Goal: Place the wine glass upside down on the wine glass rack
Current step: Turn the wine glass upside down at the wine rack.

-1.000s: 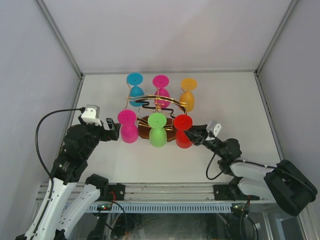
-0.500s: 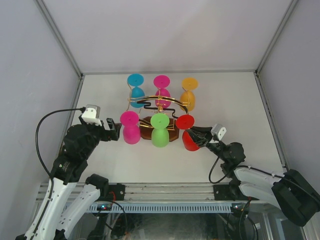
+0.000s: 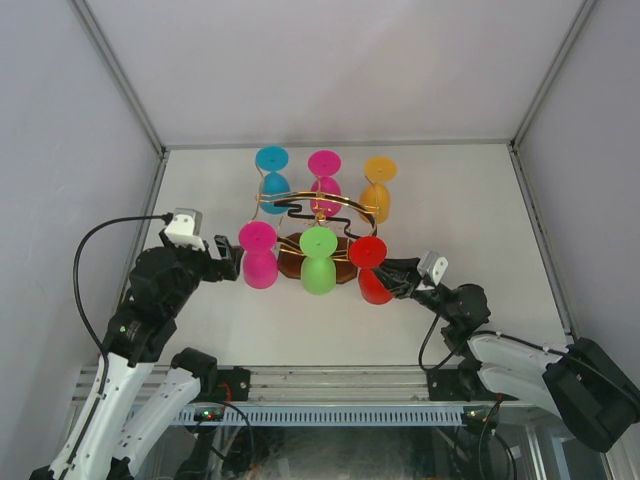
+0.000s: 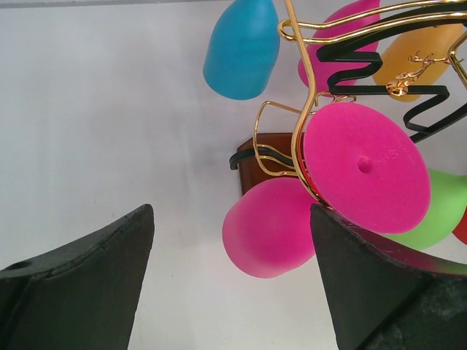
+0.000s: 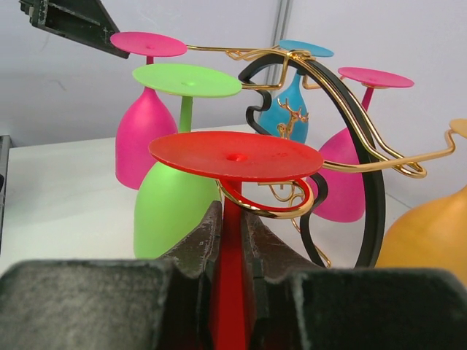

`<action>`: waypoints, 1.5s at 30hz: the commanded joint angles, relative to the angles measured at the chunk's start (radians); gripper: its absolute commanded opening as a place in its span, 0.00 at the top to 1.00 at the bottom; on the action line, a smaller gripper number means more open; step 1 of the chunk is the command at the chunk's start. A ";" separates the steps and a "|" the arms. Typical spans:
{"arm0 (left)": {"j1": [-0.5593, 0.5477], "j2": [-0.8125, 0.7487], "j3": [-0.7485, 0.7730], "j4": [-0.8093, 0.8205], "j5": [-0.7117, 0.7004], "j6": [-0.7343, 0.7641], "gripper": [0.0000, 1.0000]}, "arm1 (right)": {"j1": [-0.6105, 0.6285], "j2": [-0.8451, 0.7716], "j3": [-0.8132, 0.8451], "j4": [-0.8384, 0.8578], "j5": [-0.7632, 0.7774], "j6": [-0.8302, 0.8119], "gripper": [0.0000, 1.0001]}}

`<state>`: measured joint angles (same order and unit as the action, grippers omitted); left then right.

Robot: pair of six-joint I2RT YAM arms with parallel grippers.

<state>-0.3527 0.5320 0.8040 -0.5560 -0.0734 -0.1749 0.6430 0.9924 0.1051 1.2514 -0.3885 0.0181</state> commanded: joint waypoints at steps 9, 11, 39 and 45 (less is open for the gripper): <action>0.004 0.003 -0.019 0.063 0.026 -0.026 0.10 | 0.006 -0.093 -0.045 0.019 0.108 0.009 1.00; 0.004 0.006 -0.019 0.066 0.030 -0.027 0.10 | 0.007 -0.114 -0.047 -0.003 0.142 0.010 1.00; 0.003 -0.017 -0.024 0.071 -0.013 -0.032 0.08 | 0.006 -0.210 0.112 -0.472 0.246 0.027 0.55; 0.004 -0.058 -0.037 0.087 -0.076 -0.048 0.01 | 0.006 -0.387 0.148 -0.777 0.322 0.080 0.32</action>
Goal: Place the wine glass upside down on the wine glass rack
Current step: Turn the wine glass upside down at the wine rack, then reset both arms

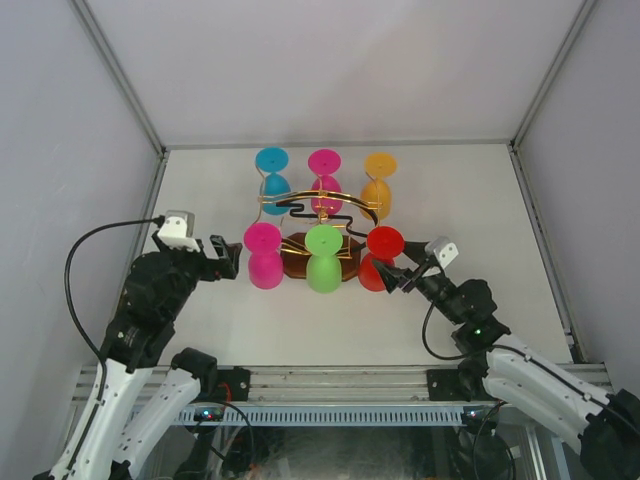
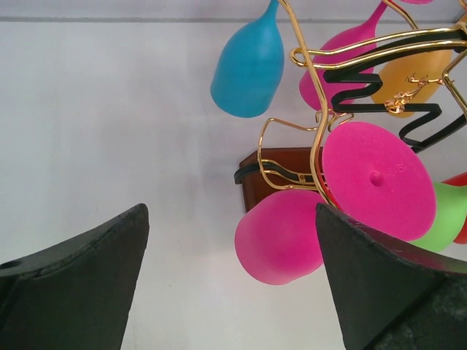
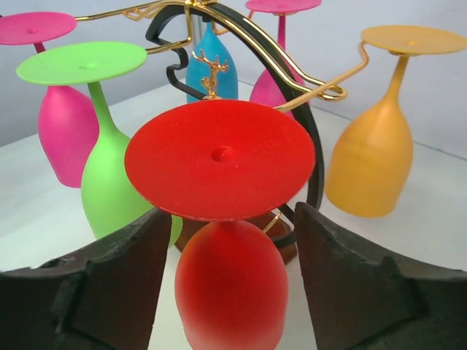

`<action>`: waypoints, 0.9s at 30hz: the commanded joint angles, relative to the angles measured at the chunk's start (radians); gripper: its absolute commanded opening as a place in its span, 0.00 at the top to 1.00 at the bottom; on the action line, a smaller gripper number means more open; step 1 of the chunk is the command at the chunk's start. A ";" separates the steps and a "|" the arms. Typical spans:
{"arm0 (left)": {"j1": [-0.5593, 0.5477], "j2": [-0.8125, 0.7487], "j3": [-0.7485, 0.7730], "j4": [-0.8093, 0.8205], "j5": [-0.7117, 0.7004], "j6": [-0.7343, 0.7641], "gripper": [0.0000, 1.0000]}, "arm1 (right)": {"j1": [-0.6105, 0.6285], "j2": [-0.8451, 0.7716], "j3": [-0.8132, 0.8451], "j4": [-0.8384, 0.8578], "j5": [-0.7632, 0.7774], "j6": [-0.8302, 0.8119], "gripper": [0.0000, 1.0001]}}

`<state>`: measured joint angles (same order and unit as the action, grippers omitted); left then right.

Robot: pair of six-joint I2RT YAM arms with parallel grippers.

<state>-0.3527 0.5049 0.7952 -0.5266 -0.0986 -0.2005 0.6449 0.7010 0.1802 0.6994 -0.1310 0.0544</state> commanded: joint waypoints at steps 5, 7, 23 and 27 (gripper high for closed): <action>0.003 -0.070 -0.035 0.055 -0.095 -0.032 0.00 | 0.004 -0.273 0.115 -0.492 0.162 0.150 0.00; 0.004 -0.086 -0.036 0.050 -0.120 -0.037 0.00 | 0.003 -0.363 0.116 -0.564 0.177 0.206 0.00; 0.004 -0.226 -0.049 -0.087 -0.285 -0.078 0.00 | -0.009 -0.556 0.471 -1.255 0.307 0.200 0.00; 0.004 -0.264 -0.047 -0.097 -0.287 -0.086 0.00 | -0.008 -0.555 0.556 -1.349 0.348 0.169 0.00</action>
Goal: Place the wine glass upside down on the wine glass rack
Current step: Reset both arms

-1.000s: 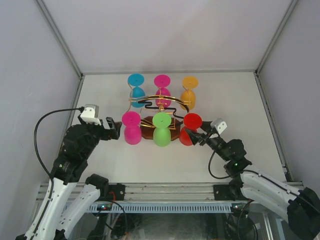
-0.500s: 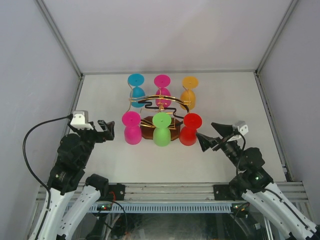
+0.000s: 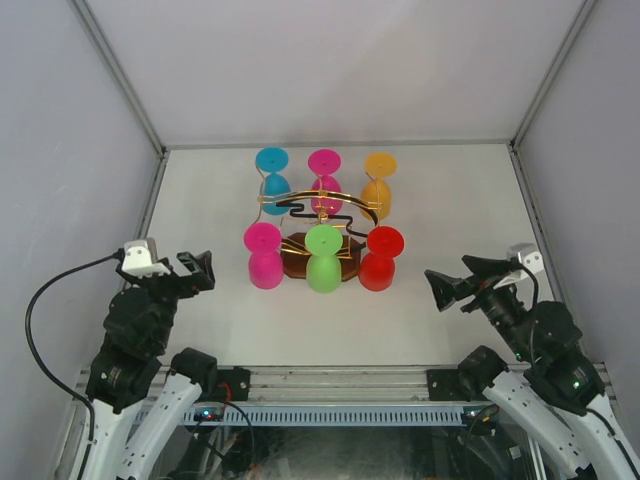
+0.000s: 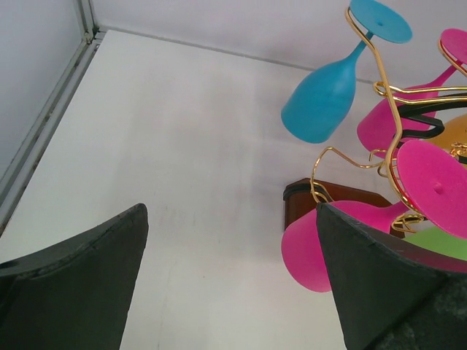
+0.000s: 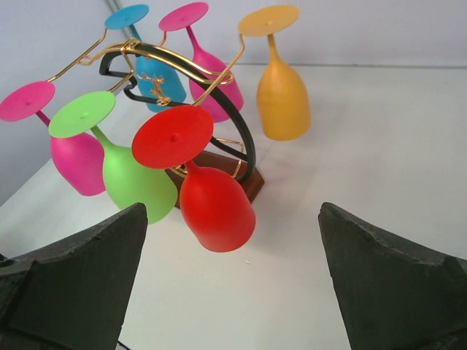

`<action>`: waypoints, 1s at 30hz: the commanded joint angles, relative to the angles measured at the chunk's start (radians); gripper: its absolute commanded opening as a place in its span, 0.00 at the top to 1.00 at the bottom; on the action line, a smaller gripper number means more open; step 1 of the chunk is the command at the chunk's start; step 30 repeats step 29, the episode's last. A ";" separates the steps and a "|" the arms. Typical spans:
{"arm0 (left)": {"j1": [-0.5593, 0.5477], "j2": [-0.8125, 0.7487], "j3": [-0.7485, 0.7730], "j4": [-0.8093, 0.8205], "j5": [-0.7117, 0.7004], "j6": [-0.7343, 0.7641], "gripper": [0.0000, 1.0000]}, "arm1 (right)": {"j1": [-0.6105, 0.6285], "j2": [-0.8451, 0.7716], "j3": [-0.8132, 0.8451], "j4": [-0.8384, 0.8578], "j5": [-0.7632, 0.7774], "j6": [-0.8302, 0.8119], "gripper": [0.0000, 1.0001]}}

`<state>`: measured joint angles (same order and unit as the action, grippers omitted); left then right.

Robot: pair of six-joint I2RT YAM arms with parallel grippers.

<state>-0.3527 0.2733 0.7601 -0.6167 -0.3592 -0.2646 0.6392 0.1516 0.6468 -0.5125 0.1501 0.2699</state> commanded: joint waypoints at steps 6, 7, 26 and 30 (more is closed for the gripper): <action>0.003 -0.080 -0.017 -0.026 -0.082 -0.066 0.00 | -0.003 -0.036 0.148 -0.219 0.164 -0.078 0.00; 0.003 -0.090 -0.022 -0.029 -0.093 -0.076 0.00 | -0.003 -0.042 0.146 -0.222 0.169 -0.079 0.00; 0.004 -0.177 -0.067 -0.028 -0.042 -0.037 0.00 | -0.005 -0.123 0.079 -0.221 0.174 -0.084 0.00; 0.003 -0.167 -0.057 -0.029 -0.049 -0.040 0.00 | -0.007 -0.124 0.078 -0.224 0.179 -0.086 0.00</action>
